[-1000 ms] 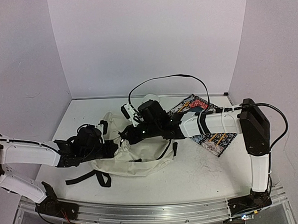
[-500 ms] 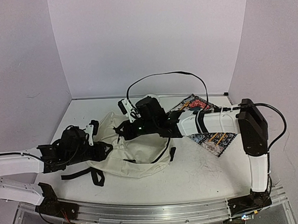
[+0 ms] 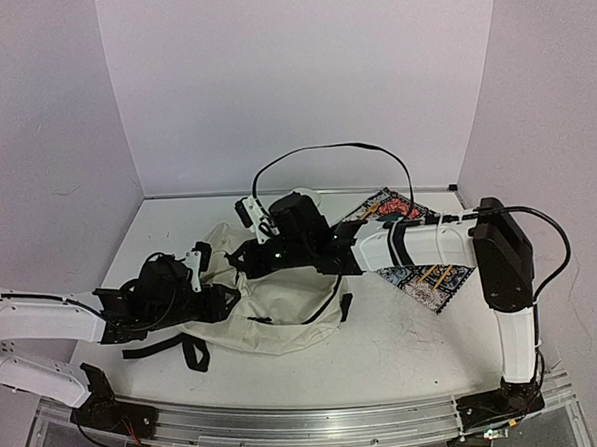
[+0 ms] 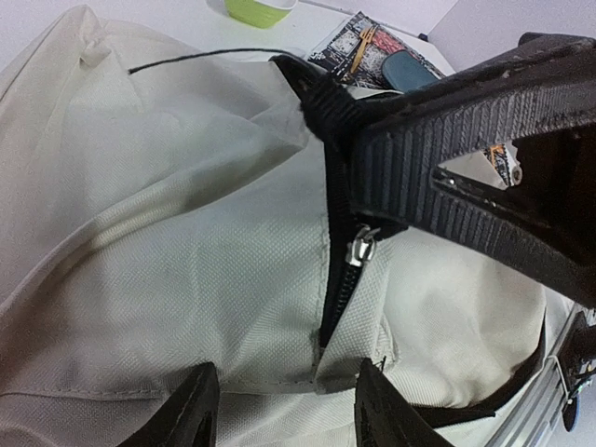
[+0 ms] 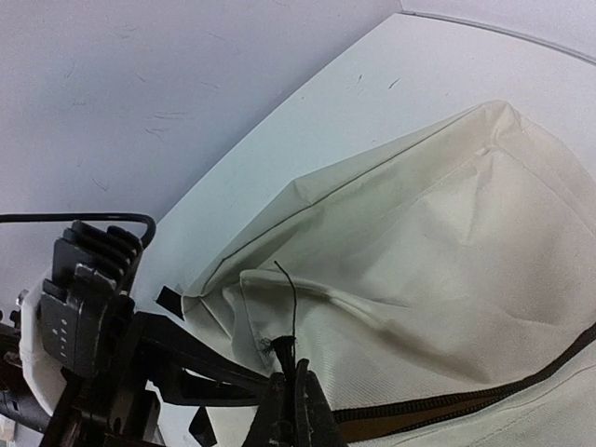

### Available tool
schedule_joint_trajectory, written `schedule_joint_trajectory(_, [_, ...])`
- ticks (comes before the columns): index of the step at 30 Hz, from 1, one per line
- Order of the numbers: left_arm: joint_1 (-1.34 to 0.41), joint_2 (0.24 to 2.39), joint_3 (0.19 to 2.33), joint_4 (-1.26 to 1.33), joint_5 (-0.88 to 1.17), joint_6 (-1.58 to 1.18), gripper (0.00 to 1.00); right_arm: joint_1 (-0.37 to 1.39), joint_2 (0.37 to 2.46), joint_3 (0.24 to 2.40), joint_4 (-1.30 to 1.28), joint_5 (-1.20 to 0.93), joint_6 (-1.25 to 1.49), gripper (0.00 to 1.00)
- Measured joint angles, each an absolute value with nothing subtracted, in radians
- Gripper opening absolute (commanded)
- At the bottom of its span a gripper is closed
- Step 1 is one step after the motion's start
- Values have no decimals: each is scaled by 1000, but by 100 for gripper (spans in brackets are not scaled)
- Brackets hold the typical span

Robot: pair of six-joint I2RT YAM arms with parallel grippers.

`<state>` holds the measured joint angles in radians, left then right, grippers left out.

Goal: Pack the student bag
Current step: Hold the lower front pocket of the student bag, then zip the lower front pocket of the student bag.

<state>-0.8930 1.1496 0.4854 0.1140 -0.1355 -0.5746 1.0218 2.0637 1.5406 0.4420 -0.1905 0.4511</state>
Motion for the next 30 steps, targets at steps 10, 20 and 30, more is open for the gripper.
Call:
schedule_joint_trajectory(10, [-911,1228,552,141,-149,-567,51,1022,2076,1549,446,-186,458,0])
schedule_joint_trajectory(20, [-916,1278,555,216,-154,-593,17,1022,2076,1549,448,-177,469,0])
schedule_joint_trajectory(30, [-918,1291,540,251,-129,-608,0,1024,2076,1549,436,-117,439,0])
